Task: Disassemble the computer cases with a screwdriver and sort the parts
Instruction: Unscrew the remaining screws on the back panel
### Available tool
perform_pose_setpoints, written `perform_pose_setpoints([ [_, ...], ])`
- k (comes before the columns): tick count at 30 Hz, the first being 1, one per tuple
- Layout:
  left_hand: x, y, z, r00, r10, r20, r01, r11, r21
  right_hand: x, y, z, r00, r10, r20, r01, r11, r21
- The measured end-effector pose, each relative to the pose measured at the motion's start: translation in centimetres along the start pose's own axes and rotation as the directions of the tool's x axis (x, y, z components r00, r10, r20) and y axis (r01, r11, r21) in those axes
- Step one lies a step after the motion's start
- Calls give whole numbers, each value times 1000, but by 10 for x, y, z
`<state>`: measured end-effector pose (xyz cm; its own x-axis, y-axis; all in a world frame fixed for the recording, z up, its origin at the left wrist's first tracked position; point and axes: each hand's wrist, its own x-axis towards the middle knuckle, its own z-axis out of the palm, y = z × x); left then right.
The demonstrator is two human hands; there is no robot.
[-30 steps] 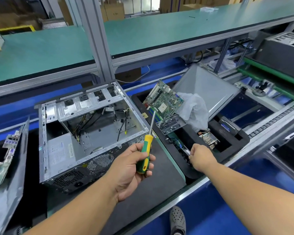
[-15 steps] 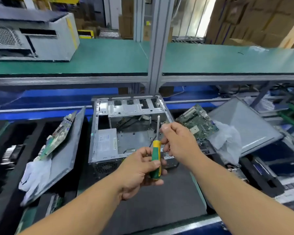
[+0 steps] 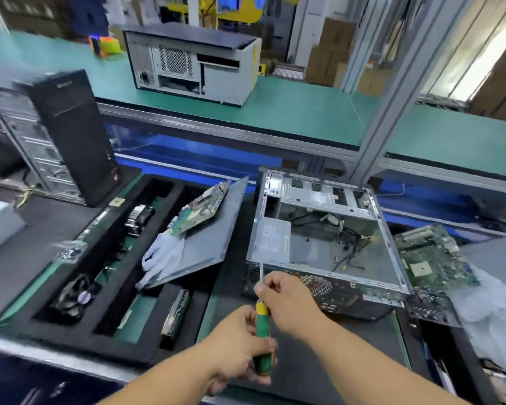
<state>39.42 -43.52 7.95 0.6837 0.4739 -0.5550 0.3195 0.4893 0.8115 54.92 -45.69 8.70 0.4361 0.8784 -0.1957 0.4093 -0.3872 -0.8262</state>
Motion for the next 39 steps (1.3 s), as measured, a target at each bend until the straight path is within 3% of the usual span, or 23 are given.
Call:
perform_pose_setpoints([
  [4, -7, -11, -7, 994, -53, -98, 53, 999, -3, 4, -2, 16, 994, 60, 95, -67, 995, 69],
  [16, -17, -3, 8, 950, -21, -312, 34, 999, 35, 11, -3, 12, 971, 184, 151, -219, 938, 267],
  [39, -19, -7, 19, 888, 5, -460, 38, 996, 84, 17, -2, 8, 936, 207, 285, -301, 889, 345],
])
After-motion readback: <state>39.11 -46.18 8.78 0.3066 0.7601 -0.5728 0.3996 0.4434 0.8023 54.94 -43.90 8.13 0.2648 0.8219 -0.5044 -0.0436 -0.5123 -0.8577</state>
